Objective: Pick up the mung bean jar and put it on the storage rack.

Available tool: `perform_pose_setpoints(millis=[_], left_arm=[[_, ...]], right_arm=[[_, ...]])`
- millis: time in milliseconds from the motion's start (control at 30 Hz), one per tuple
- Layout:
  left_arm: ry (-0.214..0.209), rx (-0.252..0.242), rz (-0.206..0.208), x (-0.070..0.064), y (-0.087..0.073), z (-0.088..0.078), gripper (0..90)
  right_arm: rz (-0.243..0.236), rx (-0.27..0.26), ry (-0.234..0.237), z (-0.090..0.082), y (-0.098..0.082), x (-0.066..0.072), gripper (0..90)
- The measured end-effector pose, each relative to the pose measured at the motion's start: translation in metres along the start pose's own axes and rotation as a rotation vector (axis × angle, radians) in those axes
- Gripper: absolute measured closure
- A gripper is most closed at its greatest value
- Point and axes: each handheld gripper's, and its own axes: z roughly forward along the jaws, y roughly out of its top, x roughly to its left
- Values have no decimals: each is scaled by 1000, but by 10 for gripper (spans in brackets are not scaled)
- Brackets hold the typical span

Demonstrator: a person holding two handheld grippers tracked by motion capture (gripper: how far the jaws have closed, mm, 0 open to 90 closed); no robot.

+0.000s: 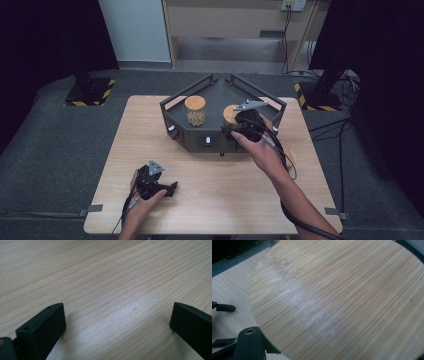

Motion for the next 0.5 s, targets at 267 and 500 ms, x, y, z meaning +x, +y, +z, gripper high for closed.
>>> perform_pose_setpoints(millis=[267, 500], left_arm=[[0, 0, -1, 0, 0, 0, 0], [0, -1, -1, 0, 0, 0, 0]], right_arm=[[7, 0, -5, 11, 12, -3, 252], [16, 4, -13, 22, 24, -7, 252]])
